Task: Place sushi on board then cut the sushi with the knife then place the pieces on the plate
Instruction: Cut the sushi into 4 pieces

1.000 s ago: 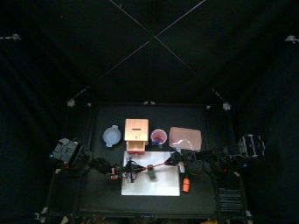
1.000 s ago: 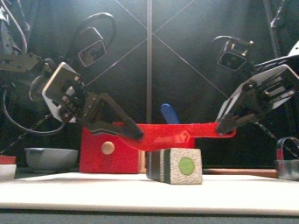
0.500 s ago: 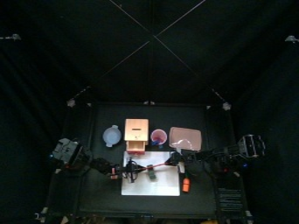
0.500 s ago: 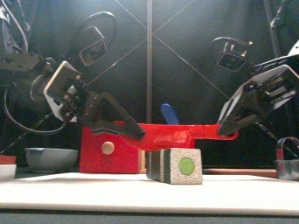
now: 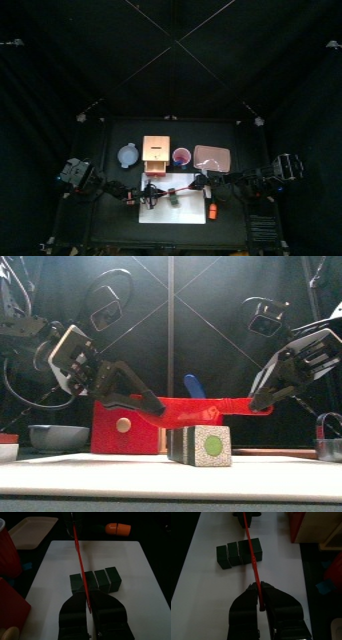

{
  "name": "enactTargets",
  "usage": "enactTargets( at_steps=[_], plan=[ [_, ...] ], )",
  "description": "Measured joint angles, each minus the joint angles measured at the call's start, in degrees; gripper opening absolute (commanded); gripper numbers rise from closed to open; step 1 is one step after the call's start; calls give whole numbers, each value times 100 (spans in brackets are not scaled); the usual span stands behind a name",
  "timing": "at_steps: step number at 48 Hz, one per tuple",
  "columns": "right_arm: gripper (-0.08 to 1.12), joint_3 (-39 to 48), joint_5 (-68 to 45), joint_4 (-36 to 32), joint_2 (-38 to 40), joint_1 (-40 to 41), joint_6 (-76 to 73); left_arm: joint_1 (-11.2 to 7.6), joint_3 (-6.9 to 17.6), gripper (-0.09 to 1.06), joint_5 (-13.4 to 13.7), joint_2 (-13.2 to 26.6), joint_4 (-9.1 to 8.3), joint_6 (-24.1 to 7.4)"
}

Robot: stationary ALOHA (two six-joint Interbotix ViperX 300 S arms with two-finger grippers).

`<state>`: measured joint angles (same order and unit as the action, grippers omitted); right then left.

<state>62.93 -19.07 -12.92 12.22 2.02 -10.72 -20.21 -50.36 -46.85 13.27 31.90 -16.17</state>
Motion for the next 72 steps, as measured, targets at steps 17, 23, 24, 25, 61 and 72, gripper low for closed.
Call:
enactTargets(
  at_steps=[17, 23, 24, 25, 61, 72],
  plan=[
    [36, -105, 0, 0, -290, 0, 0, 0, 0, 32, -18, 264, 35, 9],
    [36, -132, 0, 18, -554, 9, 0, 0, 53, 32, 88, 404, 62, 9],
    [36, -141, 0, 26, -606, 0, 0, 0, 62, 32, 114, 431, 70, 18],
    [36, -149, 0, 35, -659, 0, 0, 0, 70, 32, 149, 466, 70, 9],
    [36, -633, 984, -343, -519, 18, -26, 211, -114, 32, 510, -62, 149, -334],
    [36, -536, 1116, -264, 158, -229, -35, 62, -97, 32, 519, -422, 149, -334]
  ],
)
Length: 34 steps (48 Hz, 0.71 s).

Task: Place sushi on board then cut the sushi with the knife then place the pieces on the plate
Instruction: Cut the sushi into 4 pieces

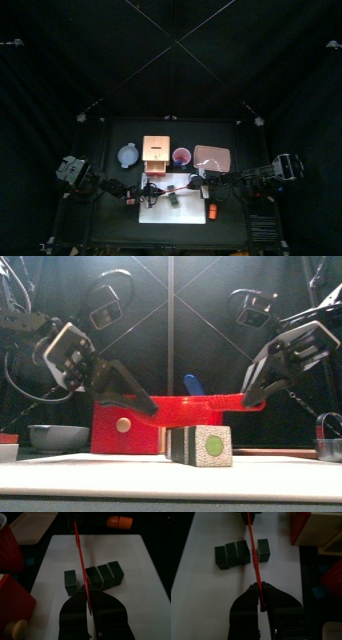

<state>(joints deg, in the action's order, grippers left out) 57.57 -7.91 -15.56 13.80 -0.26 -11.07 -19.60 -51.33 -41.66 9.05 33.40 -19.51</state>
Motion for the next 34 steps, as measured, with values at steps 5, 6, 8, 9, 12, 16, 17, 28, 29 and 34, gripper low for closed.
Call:
enactTargets(
  at_steps=[5, 6, 8, 9, 12, 16, 17, 28, 29, 34],
  plan=[
    [36, 97, 62, 35, 334, -158, -9, -105, 88, 32, 0, -88, -26, -9],
    [36, 114, 62, 35, 387, -185, -9, -123, 105, 32, 0, -88, -35, 0],
    [36, 167, 70, 53, 483, -255, -18, -158, 158, 32, 0, -79, -62, 0],
    [36, 185, 79, 62, 527, -290, -18, -176, 176, 32, 9, -79, -70, 0],
    [36, 229, 79, 79, 580, -369, -26, -229, 237, 32, 9, -18, -88, 0],
    [36, 272, 70, 105, 580, -404, -44, -229, 308, 32, 0, 123, -97, 9],
    [36, 281, 70, 114, 580, -413, -44, -229, 325, 32, -9, 149, -105, 0],
    [36, 281, 70, 167, 369, -413, -18, -229, 404, 32, 18, 360, -105, 0],
    [36, 281, 70, 167, 308, -413, -18, -229, 404, 32, 26, 360, -97, 0],
    [36, 255, 70, 158, 176, -413, 18, -237, 404, 32, 35, 387, -97, 9]
  ],
)
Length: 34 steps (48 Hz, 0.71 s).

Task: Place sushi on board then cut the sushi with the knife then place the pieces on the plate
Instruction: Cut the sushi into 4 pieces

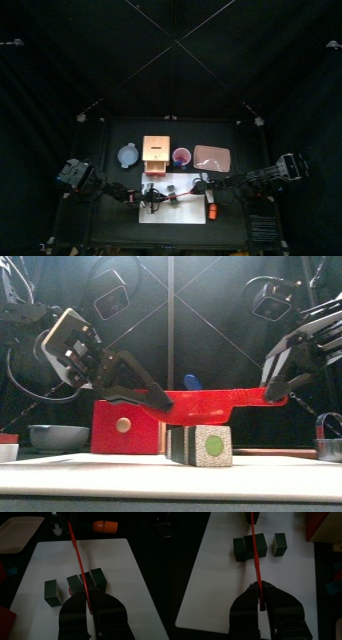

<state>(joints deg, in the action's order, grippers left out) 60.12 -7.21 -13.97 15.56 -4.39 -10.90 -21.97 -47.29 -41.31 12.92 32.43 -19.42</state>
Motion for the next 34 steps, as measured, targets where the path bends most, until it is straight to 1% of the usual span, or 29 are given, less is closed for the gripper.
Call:
enactTargets(
  at_steps=[6, 11, 18, 34],
  plan=[
    [36, -53, 0, -18, -167, 0, 18, 0, 0, 32, 0, 0, -9, 18],
    [36, -97, 0, -53, -229, 0, 9, -9, -9, 32, 0, 0, 26, 9],
    [36, -132, 0, -158, -237, 9, 18, -35, -9, 32, 0, 0, 62, 9],
    [36, -185, -9, -475, -229, 185, 18, -35, -18, 32, 0, -9, 62, 9]
  ],
)
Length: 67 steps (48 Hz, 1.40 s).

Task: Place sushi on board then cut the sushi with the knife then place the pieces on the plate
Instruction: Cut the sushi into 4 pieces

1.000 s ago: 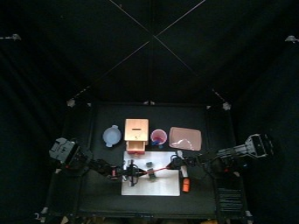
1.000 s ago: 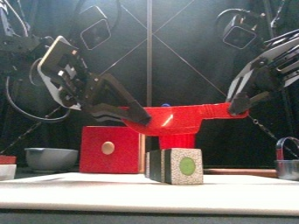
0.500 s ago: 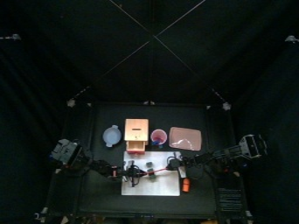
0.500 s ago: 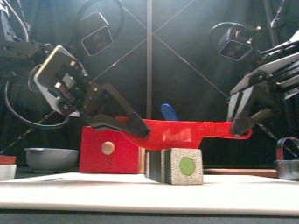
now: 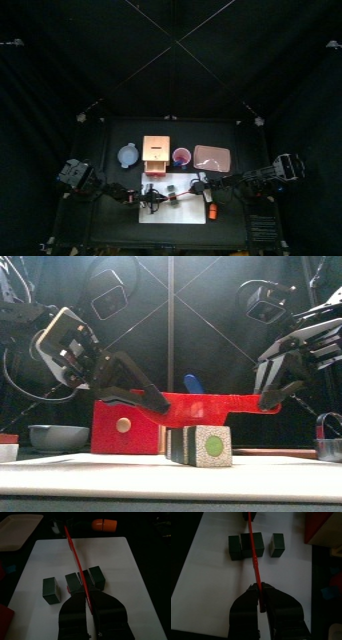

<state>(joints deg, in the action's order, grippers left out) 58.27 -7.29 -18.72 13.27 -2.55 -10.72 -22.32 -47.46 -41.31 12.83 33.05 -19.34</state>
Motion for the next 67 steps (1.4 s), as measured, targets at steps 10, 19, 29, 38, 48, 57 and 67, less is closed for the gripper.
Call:
enactTargets(
  at_steps=[10, 19, 29, 38, 48, 57, 67],
  plan=[
    [36, 0, -70, -62, -9, 53, 9, 9, -35, 32, 0, -18, 9, 0],
    [36, 0, -88, -70, -9, 53, 0, 9, -35, 32, 0, -18, 9, 0],
    [36, -9, -97, -62, -9, 53, 0, 18, -44, 32, 0, -18, 9, 0],
    [36, -9, -105, -53, -149, 53, 0, 18, -44, 32, 0, 18, 9, 9],
    [36, -70, -158, -18, -492, 53, 0, 9, -35, 32, 18, 264, 123, 26],
    [36, -149, -220, 0, -756, 53, 0, 9, -35, 32, 114, 413, 237, 26],
    [36, -167, -220, 0, -809, 53, 0, 9, -35, 32, 158, 413, 255, 18]
  ],
)
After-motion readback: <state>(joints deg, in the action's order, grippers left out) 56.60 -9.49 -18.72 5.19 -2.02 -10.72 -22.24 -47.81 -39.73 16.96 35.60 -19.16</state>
